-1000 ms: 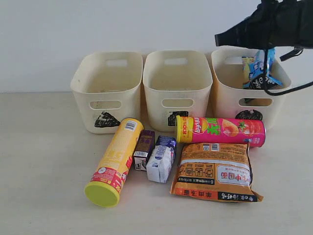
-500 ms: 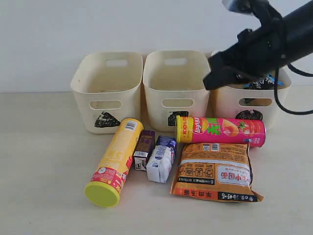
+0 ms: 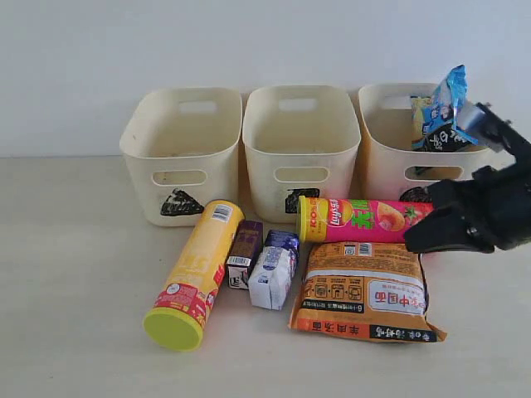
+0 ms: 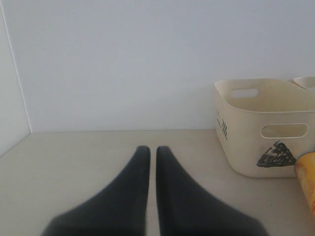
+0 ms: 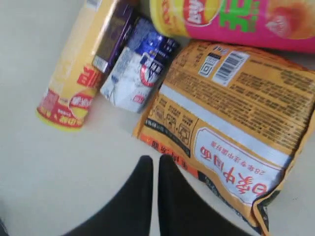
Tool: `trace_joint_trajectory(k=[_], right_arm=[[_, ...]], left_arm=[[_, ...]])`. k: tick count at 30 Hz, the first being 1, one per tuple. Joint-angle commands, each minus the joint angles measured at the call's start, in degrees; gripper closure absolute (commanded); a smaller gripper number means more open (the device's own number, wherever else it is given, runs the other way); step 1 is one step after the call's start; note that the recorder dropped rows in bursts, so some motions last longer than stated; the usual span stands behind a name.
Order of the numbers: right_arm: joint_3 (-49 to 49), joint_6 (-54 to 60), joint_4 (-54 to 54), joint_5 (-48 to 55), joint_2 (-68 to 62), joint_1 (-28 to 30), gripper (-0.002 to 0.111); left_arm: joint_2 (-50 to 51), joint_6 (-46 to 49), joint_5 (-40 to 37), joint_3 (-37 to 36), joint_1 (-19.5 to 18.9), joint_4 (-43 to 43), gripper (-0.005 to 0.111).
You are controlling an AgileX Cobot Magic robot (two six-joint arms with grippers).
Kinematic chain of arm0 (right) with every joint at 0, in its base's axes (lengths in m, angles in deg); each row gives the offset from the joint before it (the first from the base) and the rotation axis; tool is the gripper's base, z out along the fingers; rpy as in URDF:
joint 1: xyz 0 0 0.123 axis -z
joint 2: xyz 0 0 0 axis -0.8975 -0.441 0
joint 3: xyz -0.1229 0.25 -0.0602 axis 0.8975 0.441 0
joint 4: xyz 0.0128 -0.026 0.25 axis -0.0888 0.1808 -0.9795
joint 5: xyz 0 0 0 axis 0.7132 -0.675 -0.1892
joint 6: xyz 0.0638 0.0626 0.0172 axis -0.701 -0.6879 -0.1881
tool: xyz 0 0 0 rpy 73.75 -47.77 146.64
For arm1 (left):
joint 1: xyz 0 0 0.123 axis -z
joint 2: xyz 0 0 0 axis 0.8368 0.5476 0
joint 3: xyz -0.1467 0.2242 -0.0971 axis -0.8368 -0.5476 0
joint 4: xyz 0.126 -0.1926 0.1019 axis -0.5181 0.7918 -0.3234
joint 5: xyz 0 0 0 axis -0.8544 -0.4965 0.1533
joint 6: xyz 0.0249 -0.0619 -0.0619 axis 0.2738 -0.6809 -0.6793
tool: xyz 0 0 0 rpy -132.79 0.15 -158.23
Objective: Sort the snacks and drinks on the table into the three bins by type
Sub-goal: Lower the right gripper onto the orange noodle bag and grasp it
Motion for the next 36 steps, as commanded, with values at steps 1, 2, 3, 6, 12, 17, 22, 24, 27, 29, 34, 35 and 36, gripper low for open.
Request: trace_joint_trajectory(k=[1, 2, 3, 6, 12, 17, 22, 24, 27, 29, 34, 35, 36], right_arm=[[7.39, 10.05, -14.50, -1.37, -2.10, 5.76, 0.096], [8.04, 11.16, -15.63, -1.37, -3.06, 5.93, 0.088], [8.57, 12.96, -16.93, -1.25, -5.11, 5.93, 0.067], [8.66, 16.68, -21.10, -2.10, -11.19, 5.93, 0.031], [7.67, 22.51, -26.07, -5.82, -20.21, 5.93, 0.031], [4.99, 24.10, -26.07, -2.50, -25.70, 5.93, 0.031], [2.56, 24.38, -26.33, -2.24, -28.82, 5.93, 0.031], [1.70, 24.38, -26.41, -2.47, -29.65, 5.26, 0.031], [0.37, 24.38, -26.41, -2.72, -30.91, 3.20, 0.031], [-0.75, 24.38, -26.28, -4.00, -31.75, 1.65, 0.031], [-2.42, 23.78, -25.27, -6.73, -32.58, -0.47, 0.031], [-2.42, 23.78, -25.28, -6.87, -32.58, -0.47, 0.031], [-2.42, 23.78, -24.62, -6.98, -32.58, -0.36, 0.032]], left_arm=[[-0.23, 0.01, 0.41, -0.22, 0.30, -0.23, 0.103], [-0.23, 0.01, 0.41, -0.22, 0.30, -0.23, 0.103], [-0.23, 0.01, 0.41, -0.22, 0.30, -0.23, 0.103], [-0.23, 0.01, 0.41, -0.22, 0.30, -0.23, 0.103], [-0.23, 0.01, 0.41, -0.22, 0.30, -0.23, 0.103], [-0.23, 0.01, 0.41, -0.22, 0.30, -0.23, 0.103], [-0.23, 0.01, 0.41, -0.22, 0.30, -0.23, 0.103], [-0.23, 0.01, 0.41, -0.22, 0.30, -0.23, 0.103], [-0.23, 0.01, 0.41, -0.22, 0.30, -0.23, 0.103], [-0.23, 0.01, 0.41, -0.22, 0.30, -0.23, 0.103], [-0.23, 0.01, 0.41, -0.22, 0.30, -0.23, 0.103], [-0.23, 0.01, 0.41, -0.22, 0.30, -0.23, 0.103], [-0.23, 0.01, 0.41, -0.22, 0.30, -0.23, 0.103]])
